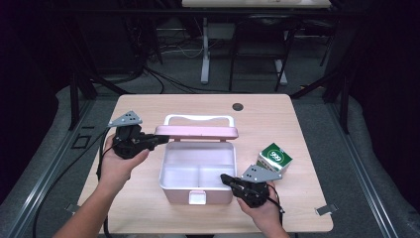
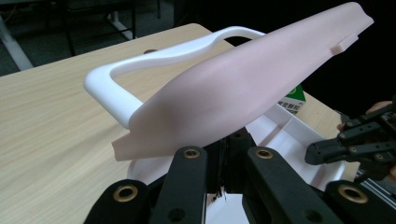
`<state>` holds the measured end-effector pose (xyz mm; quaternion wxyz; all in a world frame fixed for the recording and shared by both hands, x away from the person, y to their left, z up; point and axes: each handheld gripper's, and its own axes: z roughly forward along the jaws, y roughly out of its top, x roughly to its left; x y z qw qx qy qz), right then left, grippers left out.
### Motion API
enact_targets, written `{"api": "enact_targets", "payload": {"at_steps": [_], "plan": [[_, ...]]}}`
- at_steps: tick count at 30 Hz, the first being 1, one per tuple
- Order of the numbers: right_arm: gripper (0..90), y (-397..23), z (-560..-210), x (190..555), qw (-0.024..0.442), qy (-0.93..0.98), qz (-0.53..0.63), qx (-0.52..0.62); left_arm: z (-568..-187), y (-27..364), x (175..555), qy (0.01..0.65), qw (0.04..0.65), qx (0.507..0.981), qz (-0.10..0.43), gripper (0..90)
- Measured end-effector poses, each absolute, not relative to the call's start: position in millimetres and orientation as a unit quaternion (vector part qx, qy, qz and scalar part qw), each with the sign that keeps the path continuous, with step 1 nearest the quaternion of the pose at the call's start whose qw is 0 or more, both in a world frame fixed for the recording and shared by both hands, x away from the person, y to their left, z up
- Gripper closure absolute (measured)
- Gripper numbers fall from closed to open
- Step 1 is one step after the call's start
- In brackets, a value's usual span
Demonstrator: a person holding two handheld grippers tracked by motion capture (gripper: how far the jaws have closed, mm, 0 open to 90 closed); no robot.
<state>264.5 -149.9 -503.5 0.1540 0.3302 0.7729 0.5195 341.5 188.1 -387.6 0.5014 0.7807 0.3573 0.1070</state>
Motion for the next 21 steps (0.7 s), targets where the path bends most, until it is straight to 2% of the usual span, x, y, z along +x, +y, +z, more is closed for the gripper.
{"api": "enact_targets", "payload": {"at_steps": [21], "plan": [[90.0,-150.4,-504.5,264.7,0.154,0.77,0.524,0.33,-377.1,183.1,387.1,0.397,0.492,0.763,0.139,86.7]]}}
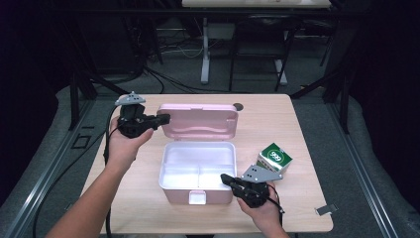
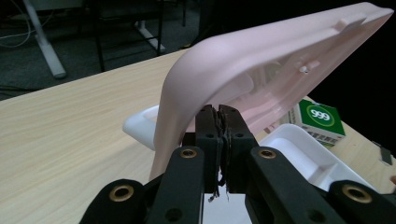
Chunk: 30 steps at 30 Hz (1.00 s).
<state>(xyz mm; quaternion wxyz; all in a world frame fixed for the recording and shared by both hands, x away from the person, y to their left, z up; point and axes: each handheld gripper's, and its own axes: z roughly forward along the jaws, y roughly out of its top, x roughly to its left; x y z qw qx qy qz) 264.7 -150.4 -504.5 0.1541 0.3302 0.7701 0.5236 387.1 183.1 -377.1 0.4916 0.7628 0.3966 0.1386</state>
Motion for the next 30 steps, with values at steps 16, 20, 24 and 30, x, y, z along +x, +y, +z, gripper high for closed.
{"api": "enact_targets", "payload": {"at_steps": [16,20,24,30], "plan": [[90.0,-150.5,-505.3,264.5,0.152,0.765,0.53,0.332,-389.9,186.5,407.6,0.414,0.479,0.76,0.148,74.6],[90.0,-150.4,-505.4,264.4,0.153,0.765,0.53,0.332,-389.5,187.7,406.6,0.416,0.477,0.759,0.149,72.6],[90.0,-150.6,-505.1,264.1,0.153,0.767,0.528,0.332,-388.0,189.0,404.3,0.416,0.47,0.765,0.146,69.1],[90.0,-150.8,-505.2,264.2,0.153,0.766,0.528,0.333,-380.7,189.0,395.9,0.402,0.457,0.778,0.156,65.5]]}}
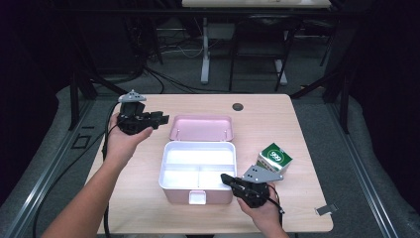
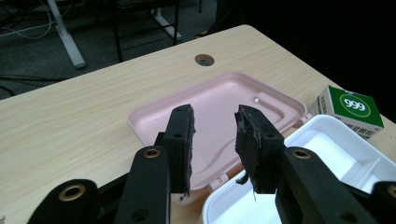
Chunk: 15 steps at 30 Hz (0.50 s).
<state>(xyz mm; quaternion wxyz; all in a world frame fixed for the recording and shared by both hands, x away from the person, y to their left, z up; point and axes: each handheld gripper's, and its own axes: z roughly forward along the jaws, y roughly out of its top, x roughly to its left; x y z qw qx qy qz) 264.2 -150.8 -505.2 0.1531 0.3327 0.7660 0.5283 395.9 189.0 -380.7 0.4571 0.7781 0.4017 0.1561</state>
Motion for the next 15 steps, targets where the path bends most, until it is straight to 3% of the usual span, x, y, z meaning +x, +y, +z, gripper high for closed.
{"api": "enact_targets", "payload": {"at_steps": [15], "plan": [[90.0,-150.5,-505.2,263.6,0.154,0.766,0.527,0.333,-352.8,168.6,378.5,0.327,0.41,0.836,0.162,60.9]]}}
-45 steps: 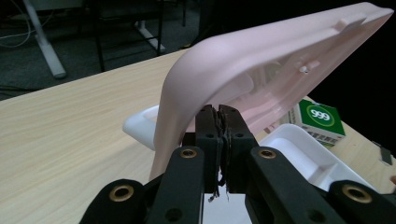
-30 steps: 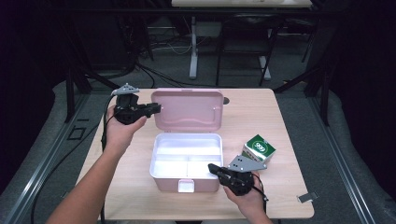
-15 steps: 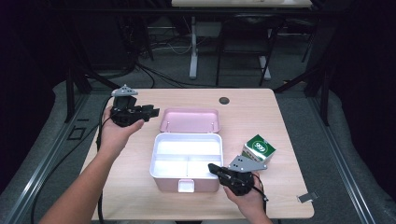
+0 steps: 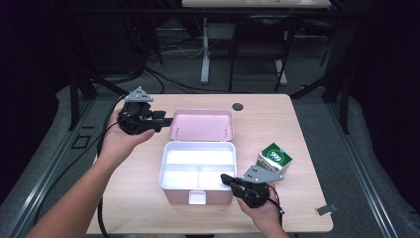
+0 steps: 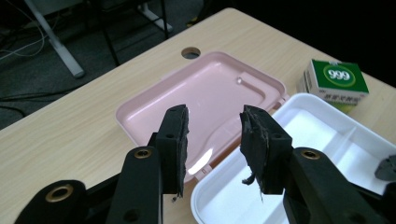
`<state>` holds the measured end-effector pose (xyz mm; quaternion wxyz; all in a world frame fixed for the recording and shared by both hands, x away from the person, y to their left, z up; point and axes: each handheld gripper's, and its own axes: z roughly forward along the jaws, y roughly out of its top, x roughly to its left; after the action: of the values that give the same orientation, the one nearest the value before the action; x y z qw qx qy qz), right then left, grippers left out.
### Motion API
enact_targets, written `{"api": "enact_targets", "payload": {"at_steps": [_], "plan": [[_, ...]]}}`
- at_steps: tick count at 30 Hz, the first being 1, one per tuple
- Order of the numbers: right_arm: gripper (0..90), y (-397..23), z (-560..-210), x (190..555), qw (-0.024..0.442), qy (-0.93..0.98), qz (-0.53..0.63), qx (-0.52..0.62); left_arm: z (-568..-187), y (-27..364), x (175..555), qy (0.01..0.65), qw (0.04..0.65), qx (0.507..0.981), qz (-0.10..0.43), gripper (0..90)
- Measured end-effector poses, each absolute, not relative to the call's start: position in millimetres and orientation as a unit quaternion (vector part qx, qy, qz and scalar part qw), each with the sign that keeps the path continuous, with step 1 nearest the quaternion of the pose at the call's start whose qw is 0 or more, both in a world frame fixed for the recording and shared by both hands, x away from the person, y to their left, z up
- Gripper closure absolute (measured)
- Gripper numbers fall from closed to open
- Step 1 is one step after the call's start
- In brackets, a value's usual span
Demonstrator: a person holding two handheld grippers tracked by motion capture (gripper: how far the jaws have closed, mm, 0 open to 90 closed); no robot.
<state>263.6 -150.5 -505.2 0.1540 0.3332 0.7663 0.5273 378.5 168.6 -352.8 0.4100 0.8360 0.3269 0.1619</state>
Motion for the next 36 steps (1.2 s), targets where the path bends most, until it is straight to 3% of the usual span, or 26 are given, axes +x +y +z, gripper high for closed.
{"api": "enact_targets", "payload": {"at_steps": [12,15,20,36], "plan": [[90.0,-150.1,-505.0,264.7,0.15,0.763,0.532,0.335,-349.9,141.5,368.2,0.243,0.329,0.903,0.129,61.7],[89.5,-150.0,-504.9,264.9,0.149,0.763,0.532,0.335,-350.9,139.2,368.4,0.233,0.319,0.91,0.125,62.6],[80.5,-149.5,-500.3,264.0,0.15,0.765,0.533,0.33,-355.6,132.5,368.0,0.201,0.288,0.929,0.115,65.0],[77.9,-166.6,-489.7,264.2,0.162,0.747,0.545,0.346,-365.2,110.5,366.9,0.138,0.206,0.965,0.09,71.8]]}}
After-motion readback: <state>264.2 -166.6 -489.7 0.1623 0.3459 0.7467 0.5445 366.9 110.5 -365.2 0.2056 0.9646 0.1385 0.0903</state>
